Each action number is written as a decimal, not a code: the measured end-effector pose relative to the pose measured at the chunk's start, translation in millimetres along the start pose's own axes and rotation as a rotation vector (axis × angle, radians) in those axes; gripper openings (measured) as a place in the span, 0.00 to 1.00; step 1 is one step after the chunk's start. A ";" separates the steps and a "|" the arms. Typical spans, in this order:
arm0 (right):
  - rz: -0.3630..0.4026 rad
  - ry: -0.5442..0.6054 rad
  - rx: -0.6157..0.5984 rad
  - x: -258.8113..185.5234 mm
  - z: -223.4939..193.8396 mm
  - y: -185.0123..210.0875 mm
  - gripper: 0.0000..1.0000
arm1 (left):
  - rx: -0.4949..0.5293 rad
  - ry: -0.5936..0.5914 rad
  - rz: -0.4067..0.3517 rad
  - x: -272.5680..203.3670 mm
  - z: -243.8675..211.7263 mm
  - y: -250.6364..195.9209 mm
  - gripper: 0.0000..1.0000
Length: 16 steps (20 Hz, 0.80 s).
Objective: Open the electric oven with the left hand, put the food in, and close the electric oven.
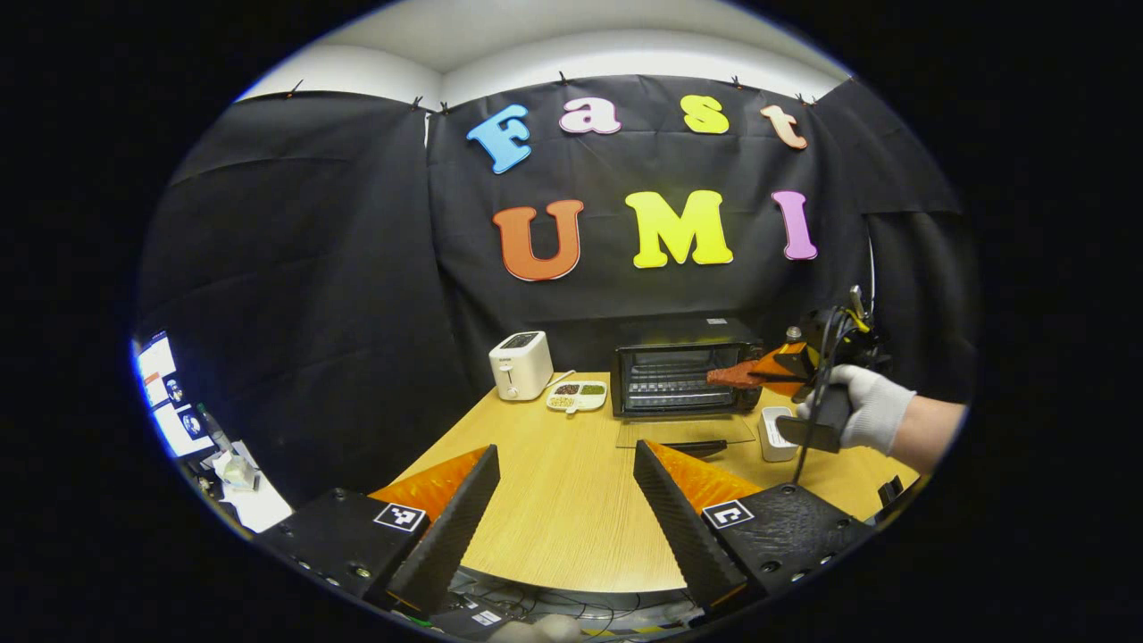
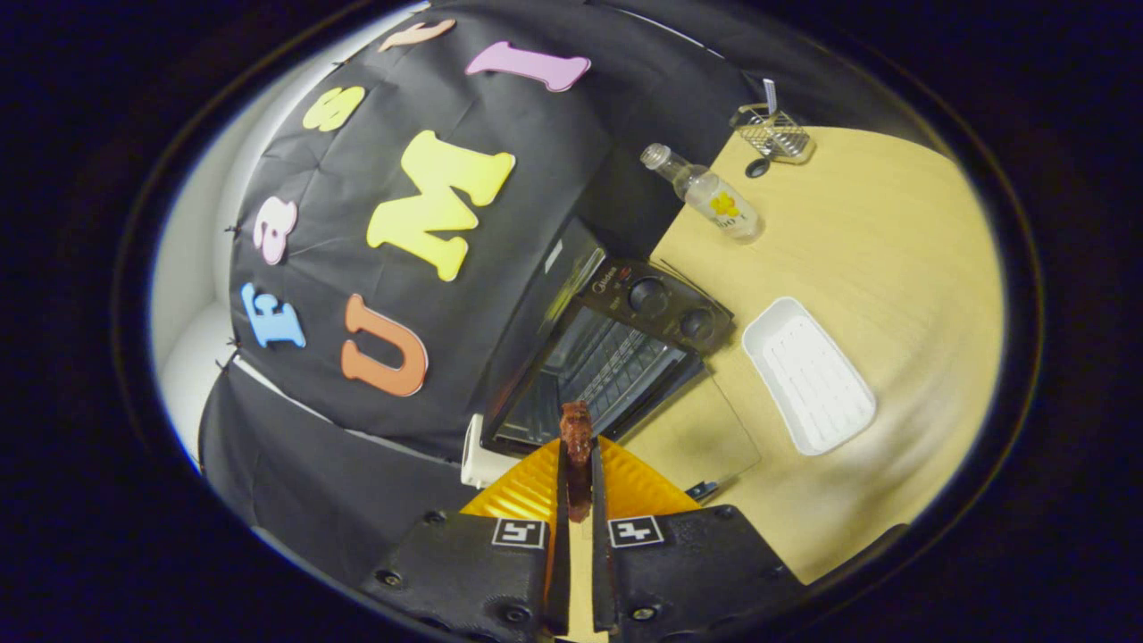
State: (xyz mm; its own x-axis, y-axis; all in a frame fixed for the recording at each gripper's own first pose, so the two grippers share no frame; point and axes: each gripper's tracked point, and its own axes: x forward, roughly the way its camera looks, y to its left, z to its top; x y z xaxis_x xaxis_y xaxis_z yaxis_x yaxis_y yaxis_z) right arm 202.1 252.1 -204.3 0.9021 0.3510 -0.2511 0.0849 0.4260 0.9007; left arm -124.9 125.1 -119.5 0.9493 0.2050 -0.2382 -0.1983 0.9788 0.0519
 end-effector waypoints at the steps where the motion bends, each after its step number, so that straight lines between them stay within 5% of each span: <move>1: -0.012 -0.024 0.020 15.2 -0.4 -0.5 0.12 | -0.005 0.000 0.000 5.2 1.9 1.9 0.97; 7: -0.052 -0.100 0.072 110.9 -1.3 2.7 0.13 | -0.015 0.010 -0.002 47.6 8.7 7.1 0.97; 16: -0.100 -0.174 -0.057 201.7 -6.6 4.0 0.15 | -0.033 0.075 0.020 94.8 -8.8 22.6 0.97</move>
State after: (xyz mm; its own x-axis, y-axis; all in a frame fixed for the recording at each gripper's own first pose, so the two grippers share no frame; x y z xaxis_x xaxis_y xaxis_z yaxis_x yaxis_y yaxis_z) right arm 381.7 330.1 -253.6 0.9502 0.1578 -0.2688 0.1581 0.4993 0.8519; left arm -41.5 166.7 -149.4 0.9244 0.2224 -0.3098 -0.2256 0.9739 0.0259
